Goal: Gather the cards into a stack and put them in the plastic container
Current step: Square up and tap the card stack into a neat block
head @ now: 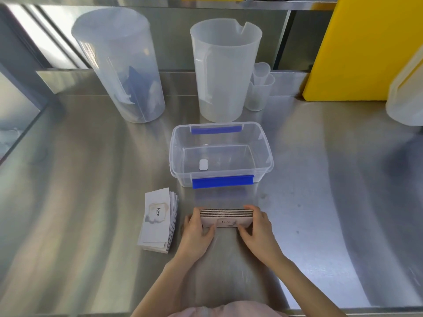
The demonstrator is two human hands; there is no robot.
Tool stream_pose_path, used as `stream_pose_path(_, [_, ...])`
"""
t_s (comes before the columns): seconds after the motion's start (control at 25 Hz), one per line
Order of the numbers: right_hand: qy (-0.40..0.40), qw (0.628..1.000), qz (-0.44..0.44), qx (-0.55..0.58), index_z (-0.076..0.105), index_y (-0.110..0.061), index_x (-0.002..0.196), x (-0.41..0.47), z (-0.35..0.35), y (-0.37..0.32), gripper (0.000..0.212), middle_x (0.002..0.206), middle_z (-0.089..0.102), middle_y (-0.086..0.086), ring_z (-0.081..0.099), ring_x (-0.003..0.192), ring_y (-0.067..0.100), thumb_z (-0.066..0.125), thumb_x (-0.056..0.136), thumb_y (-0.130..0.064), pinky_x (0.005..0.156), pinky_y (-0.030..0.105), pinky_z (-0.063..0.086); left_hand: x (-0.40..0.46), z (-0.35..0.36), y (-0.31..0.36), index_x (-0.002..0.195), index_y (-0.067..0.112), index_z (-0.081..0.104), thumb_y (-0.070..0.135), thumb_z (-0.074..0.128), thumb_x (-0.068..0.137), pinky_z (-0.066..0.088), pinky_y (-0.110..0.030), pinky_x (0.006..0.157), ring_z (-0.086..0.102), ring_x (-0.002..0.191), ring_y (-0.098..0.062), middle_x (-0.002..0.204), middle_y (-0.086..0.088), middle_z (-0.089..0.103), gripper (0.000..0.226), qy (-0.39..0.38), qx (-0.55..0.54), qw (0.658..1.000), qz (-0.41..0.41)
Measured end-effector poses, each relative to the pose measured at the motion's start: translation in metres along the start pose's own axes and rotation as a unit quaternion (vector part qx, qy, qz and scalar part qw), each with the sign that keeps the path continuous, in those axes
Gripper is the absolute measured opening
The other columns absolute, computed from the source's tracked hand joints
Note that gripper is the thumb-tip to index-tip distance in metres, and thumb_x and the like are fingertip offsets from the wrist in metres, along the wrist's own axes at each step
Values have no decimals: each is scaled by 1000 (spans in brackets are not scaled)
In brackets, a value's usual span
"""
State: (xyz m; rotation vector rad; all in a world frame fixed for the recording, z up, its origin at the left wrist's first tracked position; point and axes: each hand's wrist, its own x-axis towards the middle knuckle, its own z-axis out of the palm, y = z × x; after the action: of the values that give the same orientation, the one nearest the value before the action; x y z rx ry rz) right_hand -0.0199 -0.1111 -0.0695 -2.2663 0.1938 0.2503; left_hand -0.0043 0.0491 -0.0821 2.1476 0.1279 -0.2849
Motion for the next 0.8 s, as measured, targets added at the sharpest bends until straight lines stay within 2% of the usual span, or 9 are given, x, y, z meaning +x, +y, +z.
stream_pose_path(0.12, [3,999,-21,-26,37,-19,133,-1,0,-2,49,135,45,5,39,125,19,55,88,-19,106,28,33,-1,3,-6,108,10,45,17,56,84,29,-21,84,41,116,-24,111,-8,57,27,3,7,1000,0])
stream_pose_path(0.24, [-7,999,-12,-32,35,-22,133,-1,2,-2,48,131,46,8,42,121,22,53,89,-22,103,29,36,1,4,-10,100,15,44,17,54,86,30,-23,84,42,115,-25,115,-10,59,18,-5,25,1000,-1])
stream_pose_path(0.36, [-20,1000,-11,-17,39,-23,128,0,0,-1,42,121,49,4,47,115,20,54,89,-21,97,26,40,1,1,-10,106,10,50,15,54,86,36,-26,88,46,114,-25,114,-8,61,21,-16,17,1000,0])
stream_pose_path(0.44, [-25,999,-2,41,39,-28,121,-2,-6,-1,39,114,51,-2,53,103,14,56,88,-18,84,14,43,0,-5,-4,99,17,51,12,58,84,44,-21,86,55,108,-23,105,-2,64,17,-18,-69,997,-6])
stream_pose_path(0.52, [-32,994,20,107,37,-31,112,-3,-10,-5,36,108,55,-9,58,88,4,58,87,-17,69,6,47,-3,-11,8,90,21,54,11,60,83,47,-17,83,61,99,-20,95,4,66,15,-30,-219,974,-43])
stream_pose_path(0.64, [-66,985,35,158,39,-29,107,-3,-13,-17,27,97,54,-19,56,84,0,56,88,-21,62,8,51,-3,-21,27,92,18,57,11,57,84,48,-40,92,63,98,-25,96,-6,67,11,-45,-392,914,-95])
stream_pose_path(0.72, [-82,981,25,173,42,-29,106,-3,-15,-27,19,95,54,-21,55,85,-2,52,90,-24,63,5,49,-1,-31,38,93,16,56,9,55,85,48,-44,91,63,97,-26,94,-8,66,11,-36,-406,909,-83])
stream_pose_path(0.8, [-79,980,2,183,47,-31,104,-1,-18,-38,14,96,56,-18,56,86,-4,49,91,-23,65,3,47,2,-43,47,92,19,56,10,55,85,53,-37,84,64,94,-23,92,-4,67,12,-16,-376,925,-57])
